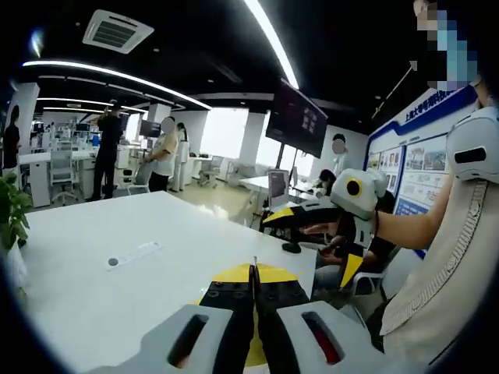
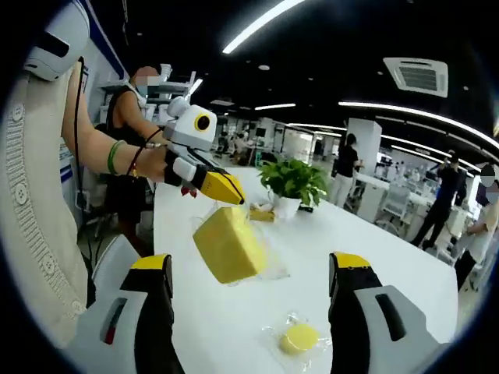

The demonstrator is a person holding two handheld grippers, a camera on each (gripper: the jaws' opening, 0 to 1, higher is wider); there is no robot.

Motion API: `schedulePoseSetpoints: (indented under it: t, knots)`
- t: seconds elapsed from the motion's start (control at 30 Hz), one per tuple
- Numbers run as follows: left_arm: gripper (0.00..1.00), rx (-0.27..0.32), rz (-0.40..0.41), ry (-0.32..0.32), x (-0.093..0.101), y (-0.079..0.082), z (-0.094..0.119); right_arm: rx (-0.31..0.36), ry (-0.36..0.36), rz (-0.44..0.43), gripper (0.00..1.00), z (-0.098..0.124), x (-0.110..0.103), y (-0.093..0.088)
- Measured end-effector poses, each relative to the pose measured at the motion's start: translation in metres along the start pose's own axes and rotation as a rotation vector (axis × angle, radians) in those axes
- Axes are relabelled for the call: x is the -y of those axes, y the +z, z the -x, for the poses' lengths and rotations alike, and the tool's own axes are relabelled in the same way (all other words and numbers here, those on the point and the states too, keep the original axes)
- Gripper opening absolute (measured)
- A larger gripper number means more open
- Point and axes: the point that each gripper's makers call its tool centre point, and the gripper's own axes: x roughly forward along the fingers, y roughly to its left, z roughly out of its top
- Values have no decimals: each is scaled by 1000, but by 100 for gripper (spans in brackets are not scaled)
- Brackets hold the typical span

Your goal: Compare the silicone blocks by pressing each to a similar depth, holding the contact briefly, and releasing to observe deformation and rebound differences across the visible hardness samples.

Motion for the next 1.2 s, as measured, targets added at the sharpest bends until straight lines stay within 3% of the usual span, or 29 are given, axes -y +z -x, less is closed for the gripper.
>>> schedulePoseSetpoints:
  t: [0.13,0.27,0.33,0.43,0.67,1.0,1.07,1.13,1.17,1.2]
  knots:
    - [0,-14,11,31,-19,-13,3,17,-61,-169,92,14,-7,-15]
    - [0,-28,40,60,-41,-30,2,-3,-180,-211,89,30,-4,-36]
    - [0,-27,57,76,-52,-39,0,5,-223,-245,88,37,-3,-43]
    - [0,-13,92,90,-67,-51,-4,-34,-265,-305,87,43,-3,-60]
    - [0,-28,150,95,-97,-91,-19,-95,-329,-352,85,51,-2,-81]
    - [0,-40,273,95,-130,-137,-26,-212,-349,-381,84,50,-6,-102]
    - [0,-22,330,82,-134,-142,-25,-233,-353,-385,82,50,-4,-104]
    - [0,-18,326,114,-145,-147,-21,-240,-367,-365,78,49,-1,-105]
    - [0,37,349,113,-148,-139,-20,-235,-375,-363,77,47,1,-104]
    - [0,24,353,132,-155,-142,-17,-233,-374,-367,77,45,2,-104]
